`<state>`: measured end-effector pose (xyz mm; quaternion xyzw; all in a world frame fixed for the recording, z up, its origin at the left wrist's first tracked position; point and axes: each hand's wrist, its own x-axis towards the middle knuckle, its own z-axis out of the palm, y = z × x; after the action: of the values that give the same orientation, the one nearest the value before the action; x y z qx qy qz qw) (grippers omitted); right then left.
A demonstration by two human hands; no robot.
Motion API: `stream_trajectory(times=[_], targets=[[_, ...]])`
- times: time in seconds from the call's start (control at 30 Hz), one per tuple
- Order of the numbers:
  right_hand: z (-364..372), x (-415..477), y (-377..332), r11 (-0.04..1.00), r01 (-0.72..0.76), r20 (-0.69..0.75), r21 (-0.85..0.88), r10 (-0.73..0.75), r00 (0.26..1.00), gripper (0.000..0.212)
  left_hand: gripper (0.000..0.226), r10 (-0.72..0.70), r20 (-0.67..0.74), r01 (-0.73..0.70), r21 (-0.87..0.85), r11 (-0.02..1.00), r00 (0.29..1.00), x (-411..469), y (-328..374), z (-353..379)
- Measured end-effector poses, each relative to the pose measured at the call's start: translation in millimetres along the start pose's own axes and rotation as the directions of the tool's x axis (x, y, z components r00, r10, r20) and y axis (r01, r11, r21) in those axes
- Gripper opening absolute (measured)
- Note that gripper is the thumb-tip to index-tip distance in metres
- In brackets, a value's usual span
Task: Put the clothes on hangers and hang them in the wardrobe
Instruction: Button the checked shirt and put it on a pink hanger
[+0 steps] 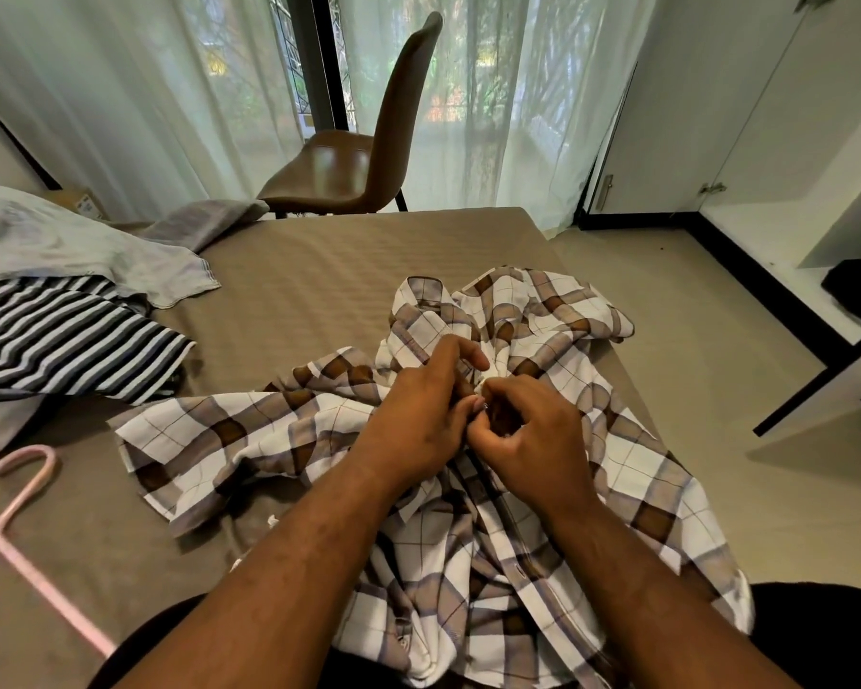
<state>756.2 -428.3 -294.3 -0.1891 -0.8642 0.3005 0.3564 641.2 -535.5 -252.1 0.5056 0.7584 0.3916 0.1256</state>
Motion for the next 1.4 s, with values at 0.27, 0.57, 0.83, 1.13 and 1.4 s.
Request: stream_trajectory(times=[0.27, 0.57, 0.83, 1.13, 1.4], targets=[[-1, 2, 4, 0.980, -0.020, -0.067, 0.197, 0.033, 0.997, 0.008, 0.037, -0.059, -0.009, 0.057, -0.159, 0.986, 0.998, 1, 2, -2], [-3, 8, -6, 0.553, -0.469, 0.279, 0.689, 0.396, 0.875, 0.011, 0.033, -0.060, -0.120, 0.038, -0.176, 0.984, 0.991, 4, -4, -7], [-2, 14, -6, 0.291, -0.594, 0.420, 0.750, 0.484, 0.768, 0.015, 0.026, -0.149, -0.143, 0.105, -0.278, 0.955, 0.978, 6, -6, -6], [11, -7, 2, 0.964, -0.247, 0.348, -0.095, 0.265, 0.899, 0.053, 0.021, -0.392, -0.273, 0.176, -0.578, 0.797, 0.878, 11, -10, -21], [14, -11, -2, 0.945, -0.268, 0.302, -0.187, 0.315, 0.900, 0.011, 0.017, -0.469, -0.315, 0.235, -0.564, 0.792, 0.826, 17, -31, -28]])
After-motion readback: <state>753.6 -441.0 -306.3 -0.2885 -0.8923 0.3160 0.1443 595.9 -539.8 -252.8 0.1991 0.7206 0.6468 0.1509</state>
